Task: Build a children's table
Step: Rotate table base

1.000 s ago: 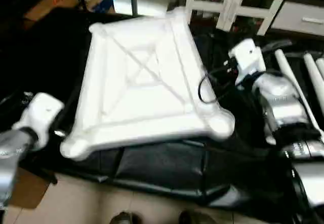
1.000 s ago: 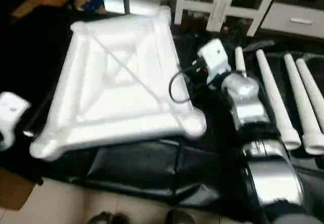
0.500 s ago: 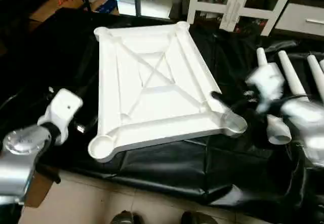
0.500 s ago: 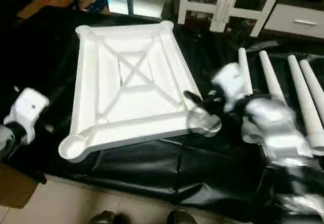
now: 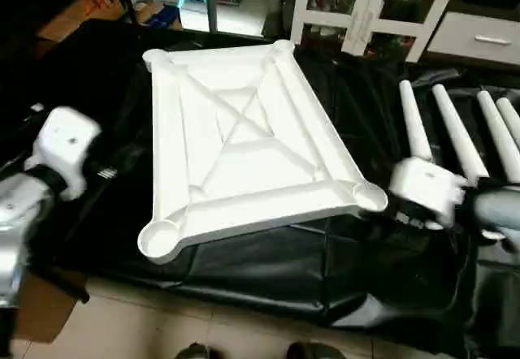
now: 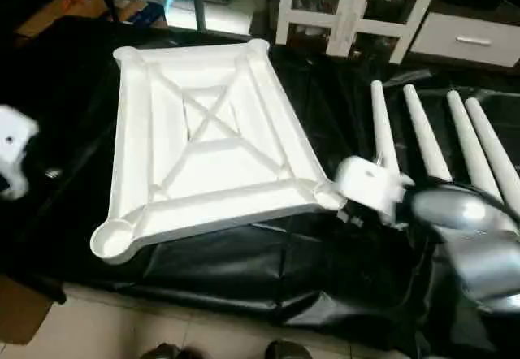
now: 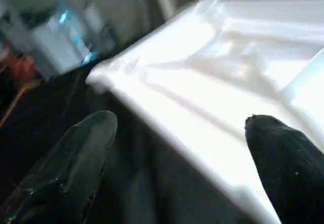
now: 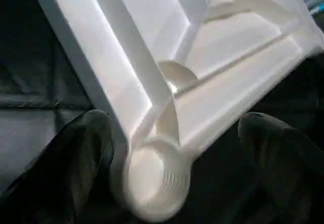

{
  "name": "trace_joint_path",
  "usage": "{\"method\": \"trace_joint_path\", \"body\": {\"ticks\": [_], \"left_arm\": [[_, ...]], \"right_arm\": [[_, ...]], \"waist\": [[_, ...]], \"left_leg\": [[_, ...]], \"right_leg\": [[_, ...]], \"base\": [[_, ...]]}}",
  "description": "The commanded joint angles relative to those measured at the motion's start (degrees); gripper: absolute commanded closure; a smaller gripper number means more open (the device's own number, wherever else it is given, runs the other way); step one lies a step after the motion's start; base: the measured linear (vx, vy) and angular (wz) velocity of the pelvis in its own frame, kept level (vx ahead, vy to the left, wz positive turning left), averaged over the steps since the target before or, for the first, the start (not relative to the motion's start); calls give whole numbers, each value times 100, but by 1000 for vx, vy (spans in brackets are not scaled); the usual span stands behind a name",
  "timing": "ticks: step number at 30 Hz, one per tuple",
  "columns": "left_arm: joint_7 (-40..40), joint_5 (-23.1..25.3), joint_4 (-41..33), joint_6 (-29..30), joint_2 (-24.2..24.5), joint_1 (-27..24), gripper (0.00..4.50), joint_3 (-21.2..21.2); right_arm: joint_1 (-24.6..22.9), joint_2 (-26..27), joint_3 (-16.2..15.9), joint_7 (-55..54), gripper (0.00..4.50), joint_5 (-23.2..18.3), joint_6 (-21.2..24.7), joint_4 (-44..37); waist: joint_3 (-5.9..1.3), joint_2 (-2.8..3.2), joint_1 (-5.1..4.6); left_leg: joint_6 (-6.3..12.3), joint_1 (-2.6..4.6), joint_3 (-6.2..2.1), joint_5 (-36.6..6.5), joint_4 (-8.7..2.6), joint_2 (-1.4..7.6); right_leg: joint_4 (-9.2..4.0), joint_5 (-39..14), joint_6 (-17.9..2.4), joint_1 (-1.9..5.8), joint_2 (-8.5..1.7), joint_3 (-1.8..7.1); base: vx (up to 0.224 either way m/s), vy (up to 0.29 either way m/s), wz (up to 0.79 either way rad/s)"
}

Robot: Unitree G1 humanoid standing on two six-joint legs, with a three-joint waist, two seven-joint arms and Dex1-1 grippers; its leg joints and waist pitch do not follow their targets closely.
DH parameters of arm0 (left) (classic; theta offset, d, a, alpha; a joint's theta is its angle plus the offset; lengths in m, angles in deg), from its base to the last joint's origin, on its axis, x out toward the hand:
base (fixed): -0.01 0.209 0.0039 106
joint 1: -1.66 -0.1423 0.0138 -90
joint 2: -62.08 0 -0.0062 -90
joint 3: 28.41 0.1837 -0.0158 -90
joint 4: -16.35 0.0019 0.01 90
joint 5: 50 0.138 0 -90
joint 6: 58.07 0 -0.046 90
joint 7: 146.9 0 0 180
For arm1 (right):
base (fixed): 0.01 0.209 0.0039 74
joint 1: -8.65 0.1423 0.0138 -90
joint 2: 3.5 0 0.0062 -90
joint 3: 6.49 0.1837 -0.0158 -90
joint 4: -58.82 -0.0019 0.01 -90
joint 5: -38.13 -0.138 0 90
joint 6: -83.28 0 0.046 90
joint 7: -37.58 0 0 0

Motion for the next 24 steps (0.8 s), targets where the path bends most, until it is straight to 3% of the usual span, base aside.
{"method": "trace_joint_path", "body": {"ticks": [1,5,13,16,20,24], "left_arm": [[151,-244,-389,84,-140,11,0,305],[115,-317,-754,197,-422,-62,0,736],[219,-425,-1272,493,-494,-292,0,1033],[162,-370,-1268,490,-497,-337,0,1095],[87,-297,-1243,562,-545,-282,0,1135],[22,-290,-1286,631,-556,-289,0,1177]], "right_arm": [[35,94,-292,-148,2,283,-72,203],[282,547,-565,-468,2,675,-340,938],[810,981,-871,-1035,2,1059,-828,1886],[1155,1246,-992,-1323,2,1297,-1124,2417],[1455,1625,-1033,-1479,2,1273,-1280,2848],[1412,1893,-956,-1282,2,898,-1215,2686]], "waist": [[-411,47,4],[-430,18,27],[-401,4,-58],[-379,10,-79],[-362,14,-83],[-369,-3,-75]], "left_leg": [[483,83,-162,-247,-510,451],[725,19,-164,151,-474,440],[588,12,-155,-164,-487,446],[437,20,-146,-455,-499,438],[275,21,-131,-646,-510,427],[328,6,-135,-475,-517,438]], "right_leg": [[-312,-439,-1607,258,-492,286],[-261,-89,-1713,299,-499,262],[-299,-571,-1660,304,-492,254],[-348,-973,-1570,297,-487,264],[-357,-1132,-1485,276,-465,280],[-312,-857,-1487,281,-454,278]], "base": [[0,0,0],[0,0,0],[0,0,0],[0,0,0],[0,0,0],[0,0,0]]}}
